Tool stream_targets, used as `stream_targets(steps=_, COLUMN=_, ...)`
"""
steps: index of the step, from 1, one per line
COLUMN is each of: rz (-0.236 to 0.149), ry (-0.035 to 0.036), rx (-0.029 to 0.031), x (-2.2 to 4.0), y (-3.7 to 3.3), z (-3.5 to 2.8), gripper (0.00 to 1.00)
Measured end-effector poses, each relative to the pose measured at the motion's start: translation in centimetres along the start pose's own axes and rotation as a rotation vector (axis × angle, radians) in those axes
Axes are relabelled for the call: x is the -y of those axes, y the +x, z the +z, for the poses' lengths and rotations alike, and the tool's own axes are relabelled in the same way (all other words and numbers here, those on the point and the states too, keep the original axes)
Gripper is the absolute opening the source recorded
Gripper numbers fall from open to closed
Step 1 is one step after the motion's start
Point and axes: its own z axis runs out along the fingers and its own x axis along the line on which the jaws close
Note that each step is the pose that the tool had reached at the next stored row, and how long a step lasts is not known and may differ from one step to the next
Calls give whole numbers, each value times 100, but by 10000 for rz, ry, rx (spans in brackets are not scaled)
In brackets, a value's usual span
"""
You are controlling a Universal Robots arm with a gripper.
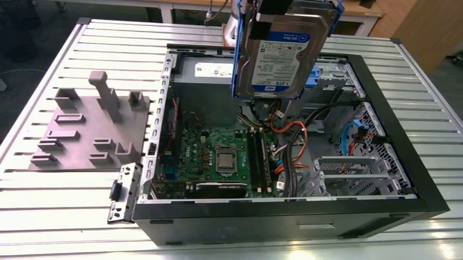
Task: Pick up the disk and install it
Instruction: 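Insert the disk into the insertion slot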
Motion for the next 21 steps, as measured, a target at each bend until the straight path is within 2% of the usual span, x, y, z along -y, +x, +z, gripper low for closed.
stream_targets(steps=5, rz=0, ry=0, rx=-1, x=24, y=0, z=0, gripper=37)
stream_targets(steps=14, rz=0, ry=0, rx=-1, x=26, y=2, z=0, gripper=37)
stream_targets(steps=21, rz=0, ry=0, rx=-1, x=25, y=65, z=-1, gripper=37)
